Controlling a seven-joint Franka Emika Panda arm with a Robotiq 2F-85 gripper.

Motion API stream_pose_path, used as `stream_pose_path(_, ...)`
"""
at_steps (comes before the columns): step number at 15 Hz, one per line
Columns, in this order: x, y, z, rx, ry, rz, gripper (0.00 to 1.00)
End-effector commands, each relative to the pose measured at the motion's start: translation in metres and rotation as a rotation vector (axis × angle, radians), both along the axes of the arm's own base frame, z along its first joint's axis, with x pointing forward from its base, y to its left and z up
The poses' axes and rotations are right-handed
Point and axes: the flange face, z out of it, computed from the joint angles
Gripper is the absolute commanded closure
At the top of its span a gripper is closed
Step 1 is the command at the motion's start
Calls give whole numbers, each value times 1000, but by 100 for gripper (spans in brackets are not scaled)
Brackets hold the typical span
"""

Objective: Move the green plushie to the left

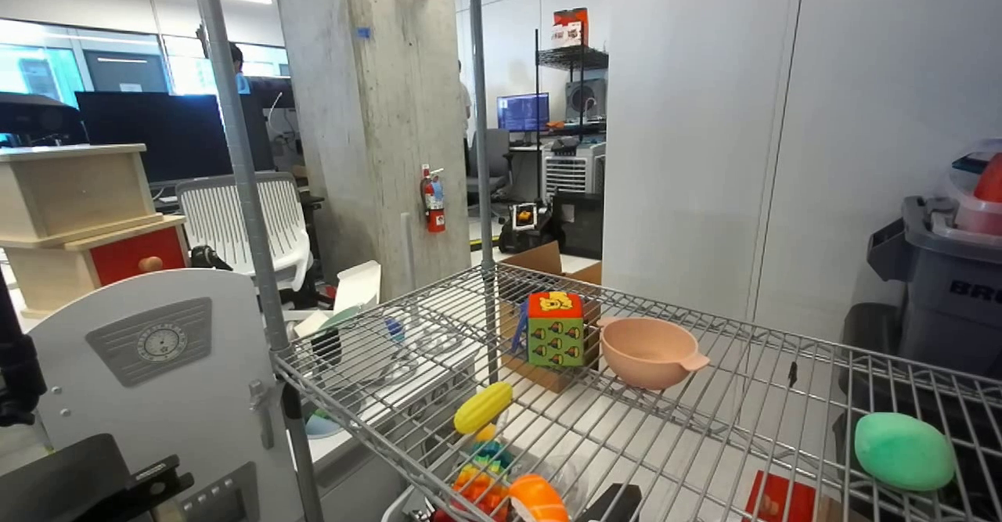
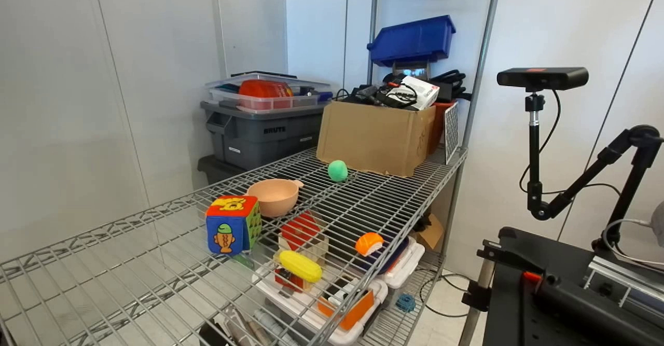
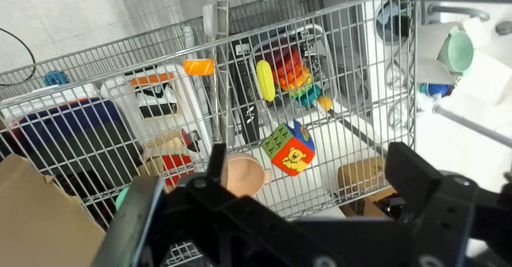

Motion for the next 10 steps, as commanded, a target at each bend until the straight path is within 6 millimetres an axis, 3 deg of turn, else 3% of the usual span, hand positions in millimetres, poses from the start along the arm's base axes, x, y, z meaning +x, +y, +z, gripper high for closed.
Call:
stream_pose_path(1, 63, -56, -12, 84, -17, -109, 0)
stream_pose_path(6, 134, -124, -54, 165, -25, -323, 0)
stream_pose_path(10, 183, -178, -104, 188, -36, -524, 0)
